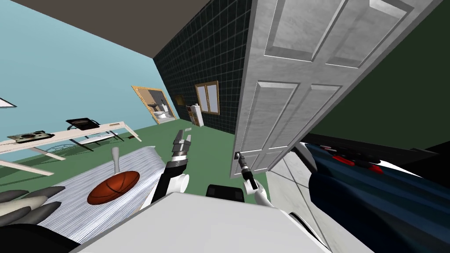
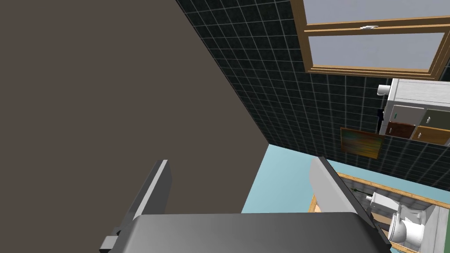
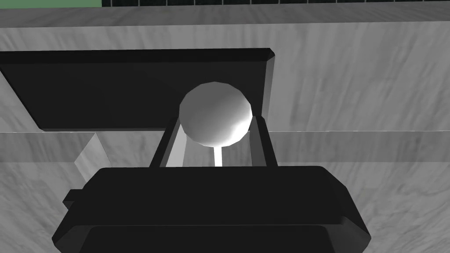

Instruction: Push the door open

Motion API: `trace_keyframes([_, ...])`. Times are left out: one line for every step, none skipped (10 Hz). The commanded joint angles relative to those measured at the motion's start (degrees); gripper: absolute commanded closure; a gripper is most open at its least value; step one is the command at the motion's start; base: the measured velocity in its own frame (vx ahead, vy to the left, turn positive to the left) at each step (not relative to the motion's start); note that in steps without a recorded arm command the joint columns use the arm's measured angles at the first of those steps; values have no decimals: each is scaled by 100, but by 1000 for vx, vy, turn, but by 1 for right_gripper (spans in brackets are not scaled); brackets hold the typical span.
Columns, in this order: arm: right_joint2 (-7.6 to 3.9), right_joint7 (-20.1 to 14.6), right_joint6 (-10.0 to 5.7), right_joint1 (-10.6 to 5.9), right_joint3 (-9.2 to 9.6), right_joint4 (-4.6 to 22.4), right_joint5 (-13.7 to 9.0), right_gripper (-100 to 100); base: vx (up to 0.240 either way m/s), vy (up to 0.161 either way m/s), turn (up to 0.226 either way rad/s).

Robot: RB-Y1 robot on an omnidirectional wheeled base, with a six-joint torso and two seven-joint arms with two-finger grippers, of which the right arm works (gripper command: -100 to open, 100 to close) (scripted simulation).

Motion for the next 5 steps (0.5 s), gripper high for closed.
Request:
trace_keyframes([51,35,-39,-65,-94,59,-24,100,157,146,-41])
trace_keyframes([-1,24,1,-6,-74,10,-21,100,71,59,-41])
trace_keyframes([-17,64,-12,-26,-208,26,-66,100,146,73,-52])
trace_keyframes([-15,86,-17,-30,-270,39,-85,100,206,134,-74])
trace_keyframes([-12,112,-22,-35,-341,55,-107,100,192,160,-63])
